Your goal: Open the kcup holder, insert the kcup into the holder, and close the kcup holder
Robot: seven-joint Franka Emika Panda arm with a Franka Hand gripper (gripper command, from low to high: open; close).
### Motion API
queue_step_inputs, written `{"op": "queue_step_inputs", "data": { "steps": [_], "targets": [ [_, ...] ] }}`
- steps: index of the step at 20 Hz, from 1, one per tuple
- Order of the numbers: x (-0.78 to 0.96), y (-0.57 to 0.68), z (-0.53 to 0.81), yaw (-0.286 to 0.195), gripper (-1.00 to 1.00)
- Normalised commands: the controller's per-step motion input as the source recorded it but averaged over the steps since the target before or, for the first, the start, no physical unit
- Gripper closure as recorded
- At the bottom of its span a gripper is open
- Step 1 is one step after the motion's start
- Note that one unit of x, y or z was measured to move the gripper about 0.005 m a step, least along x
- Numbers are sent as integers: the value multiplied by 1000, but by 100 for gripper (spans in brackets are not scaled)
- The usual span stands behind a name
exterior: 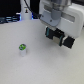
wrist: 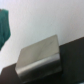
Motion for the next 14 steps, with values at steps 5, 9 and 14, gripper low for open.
{"op": "queue_step_inputs", "data": {
  "steps": [5, 9, 14],
  "targets": [
    [-279, -436, 120, -248, -100],
    [-300, -441, 40, -245, -100],
    [-358, -454, 4, -235, -100]
  ]
}}
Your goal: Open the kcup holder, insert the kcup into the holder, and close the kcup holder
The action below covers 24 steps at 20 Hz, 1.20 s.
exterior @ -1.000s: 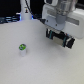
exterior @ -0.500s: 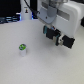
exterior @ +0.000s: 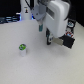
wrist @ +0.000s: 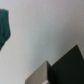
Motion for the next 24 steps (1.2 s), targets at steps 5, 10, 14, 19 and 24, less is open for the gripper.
{"op": "queue_step_inputs", "data": {
  "steps": [5, 10, 14, 19, 24],
  "targets": [
    [-291, -487, -23, -240, -100],
    [-269, -491, -122, -247, -100],
    [-353, -499, -337, -245, -100],
    [-303, -517, -411, -261, -100],
    [-252, -514, -472, -265, -100]
  ]
}}
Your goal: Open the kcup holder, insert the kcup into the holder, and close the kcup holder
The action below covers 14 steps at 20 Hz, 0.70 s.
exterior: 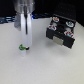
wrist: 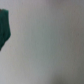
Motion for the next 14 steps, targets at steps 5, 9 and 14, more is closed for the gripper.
{"op": "queue_step_inputs", "data": {
  "steps": [5, 9, 14],
  "targets": [
    [-97, -348, -437, -249, -100],
    [-32, -76, -302, -200, -100],
    [-38, -17, -229, -167, -100]
  ]
}}
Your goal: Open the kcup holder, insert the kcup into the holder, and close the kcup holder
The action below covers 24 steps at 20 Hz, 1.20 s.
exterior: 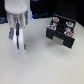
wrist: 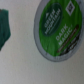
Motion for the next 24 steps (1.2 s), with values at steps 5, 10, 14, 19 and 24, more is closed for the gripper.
{"op": "queue_step_inputs", "data": {
  "steps": [5, 10, 14, 19, 24],
  "targets": [
    [-70, 5, -98, -148, 100],
    [-117, 1, -2, -99, 100],
    [4, 9, -1, -23, -100],
    [-191, 211, -104, 14, -100],
    [-200, 201, -191, 18, -100]
  ]
}}
